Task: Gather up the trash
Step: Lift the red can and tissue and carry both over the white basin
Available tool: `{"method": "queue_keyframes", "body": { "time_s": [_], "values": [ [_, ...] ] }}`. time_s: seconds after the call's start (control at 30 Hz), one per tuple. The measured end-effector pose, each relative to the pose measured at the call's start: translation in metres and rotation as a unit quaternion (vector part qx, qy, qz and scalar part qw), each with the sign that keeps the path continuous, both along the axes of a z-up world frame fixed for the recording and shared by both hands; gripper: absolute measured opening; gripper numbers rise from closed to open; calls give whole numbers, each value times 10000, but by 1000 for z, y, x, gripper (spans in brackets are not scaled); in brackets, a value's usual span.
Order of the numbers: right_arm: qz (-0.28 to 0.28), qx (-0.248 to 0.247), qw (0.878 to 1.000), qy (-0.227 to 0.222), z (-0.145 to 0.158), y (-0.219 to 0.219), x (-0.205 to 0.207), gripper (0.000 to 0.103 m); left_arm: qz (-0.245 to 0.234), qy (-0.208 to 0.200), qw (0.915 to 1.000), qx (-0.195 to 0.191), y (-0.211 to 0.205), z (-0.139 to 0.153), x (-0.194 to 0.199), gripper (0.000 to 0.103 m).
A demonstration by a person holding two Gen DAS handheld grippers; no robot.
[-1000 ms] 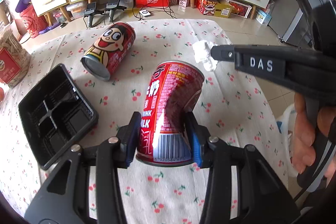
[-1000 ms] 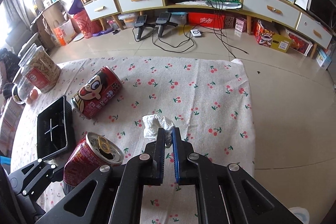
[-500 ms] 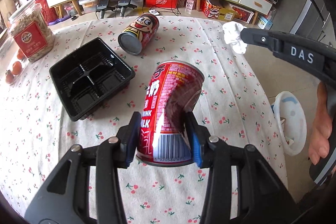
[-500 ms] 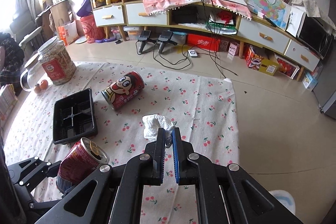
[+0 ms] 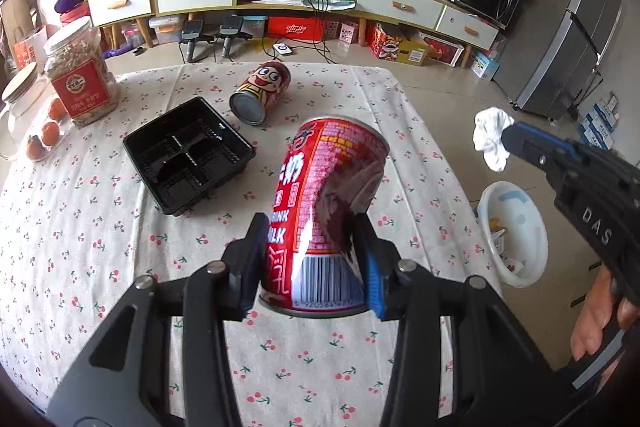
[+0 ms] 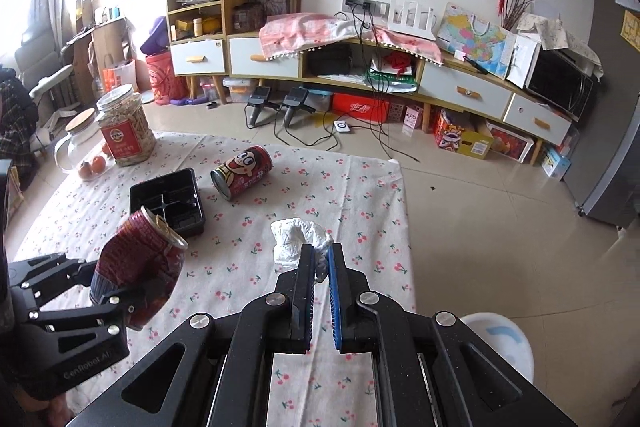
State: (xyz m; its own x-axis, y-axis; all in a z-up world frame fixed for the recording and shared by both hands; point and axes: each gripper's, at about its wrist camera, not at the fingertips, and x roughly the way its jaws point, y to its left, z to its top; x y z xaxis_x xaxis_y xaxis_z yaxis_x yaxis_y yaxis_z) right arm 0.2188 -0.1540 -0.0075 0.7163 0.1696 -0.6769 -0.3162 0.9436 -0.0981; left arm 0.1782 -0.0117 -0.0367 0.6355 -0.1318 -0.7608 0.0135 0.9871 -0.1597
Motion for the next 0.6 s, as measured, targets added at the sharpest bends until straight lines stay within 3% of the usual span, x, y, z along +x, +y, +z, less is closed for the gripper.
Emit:
{"method": "queue_keyframes", "body": {
  "time_s": [0.4, 0.6],
  "values": [
    [-674, 298, 9973, 16, -2, -76, -48, 7, -713, 18, 9971, -257, -79, 7, 2, 45],
    [-1434, 1000, 9844, 185, 3, -167, -45, 7, -1278, 83, 9913, -301, -137, 2, 6, 45]
  ]
}}
